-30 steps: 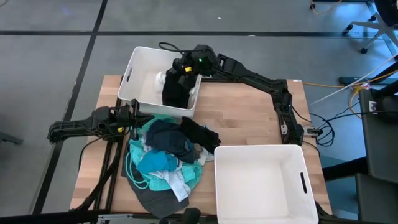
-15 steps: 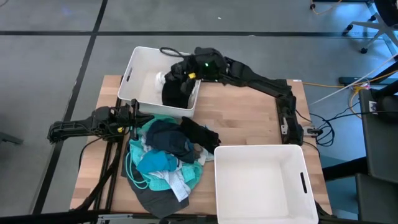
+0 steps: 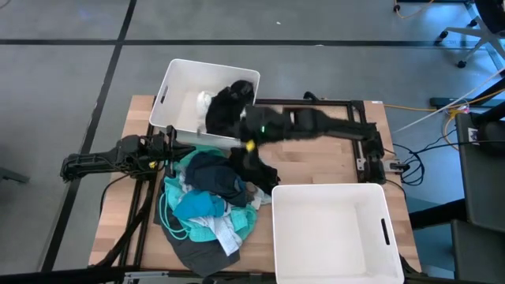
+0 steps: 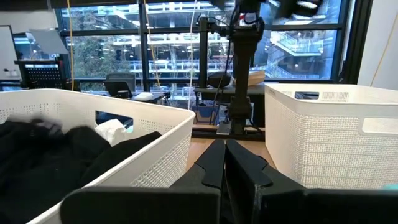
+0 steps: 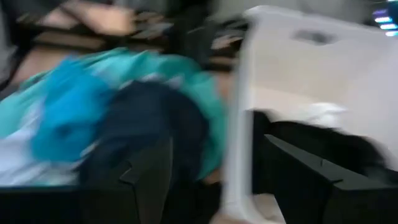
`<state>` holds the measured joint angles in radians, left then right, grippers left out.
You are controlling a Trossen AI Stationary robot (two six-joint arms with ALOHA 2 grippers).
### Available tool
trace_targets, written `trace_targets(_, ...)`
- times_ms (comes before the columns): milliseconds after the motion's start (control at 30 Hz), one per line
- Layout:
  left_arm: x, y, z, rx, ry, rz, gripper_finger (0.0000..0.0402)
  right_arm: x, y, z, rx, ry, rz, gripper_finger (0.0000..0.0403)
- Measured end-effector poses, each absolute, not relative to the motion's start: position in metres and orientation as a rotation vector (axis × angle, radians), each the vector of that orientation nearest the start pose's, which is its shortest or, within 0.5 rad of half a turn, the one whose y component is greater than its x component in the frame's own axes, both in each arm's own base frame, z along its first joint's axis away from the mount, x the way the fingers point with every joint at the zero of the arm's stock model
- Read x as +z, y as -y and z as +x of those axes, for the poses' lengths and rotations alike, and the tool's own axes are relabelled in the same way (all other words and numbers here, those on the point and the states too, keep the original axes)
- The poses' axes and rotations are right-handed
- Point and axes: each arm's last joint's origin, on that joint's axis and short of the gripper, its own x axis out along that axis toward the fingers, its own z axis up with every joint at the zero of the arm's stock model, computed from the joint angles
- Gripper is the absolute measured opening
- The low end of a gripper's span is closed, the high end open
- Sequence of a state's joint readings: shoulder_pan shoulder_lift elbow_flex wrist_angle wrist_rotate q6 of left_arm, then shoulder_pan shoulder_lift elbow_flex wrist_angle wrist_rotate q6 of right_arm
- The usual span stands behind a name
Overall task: Sort clothes
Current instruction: Put the black boxer into the top white bin
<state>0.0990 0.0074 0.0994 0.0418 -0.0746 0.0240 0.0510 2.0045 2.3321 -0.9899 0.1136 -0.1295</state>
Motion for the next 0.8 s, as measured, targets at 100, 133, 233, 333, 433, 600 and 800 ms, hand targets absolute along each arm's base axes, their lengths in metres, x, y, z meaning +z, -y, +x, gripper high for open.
trace_targets(100, 0.201, -0.011, 0.090, 0.174, 0.133, 0.018, 0.0004, 0.406, -0.042, 0.419, 0.040, -0.732, -0.205, 0.0243)
trace_targets(133, 0.201, -0.011, 0.090, 0.174, 0.133, 0.013, 0.0004, 0.401, -0.048, 0.419, 0.045, -0.753, -0.215, 0.0243)
trace_targets(233, 0.201, -0.011, 0.090, 0.174, 0.134, 0.005, 0.0004, 0.383, -0.058, 0.420, 0.042, -0.817, -0.224, 0.0243)
trace_targets(333, 0.201, -0.011, 0.090, 0.173, 0.135, 0.004, 0.0004, 0.363, -0.060, 0.421, 0.050, -0.902, -0.220, 0.0243)
trace_targets(433, 0.201, -0.011, 0.090, 0.173, 0.135, 0.002, 0.0004, 0.346, -0.054, 0.422, 0.034, -0.960, -0.221, 0.0243)
trace_targets(600, 0.201, -0.011, 0.090, 0.173, 0.135, 0.002, 0.0004, 0.323, -0.028, 0.426, -0.057, -1.024, -0.129, 0.0243)
trace_targets(800, 0.201, -0.011, 0.090, 0.173, 0.136, 0.002, 0.0004, 0.297, 0.002, 0.423, -0.205, -1.113, 0.087, 0.0243)
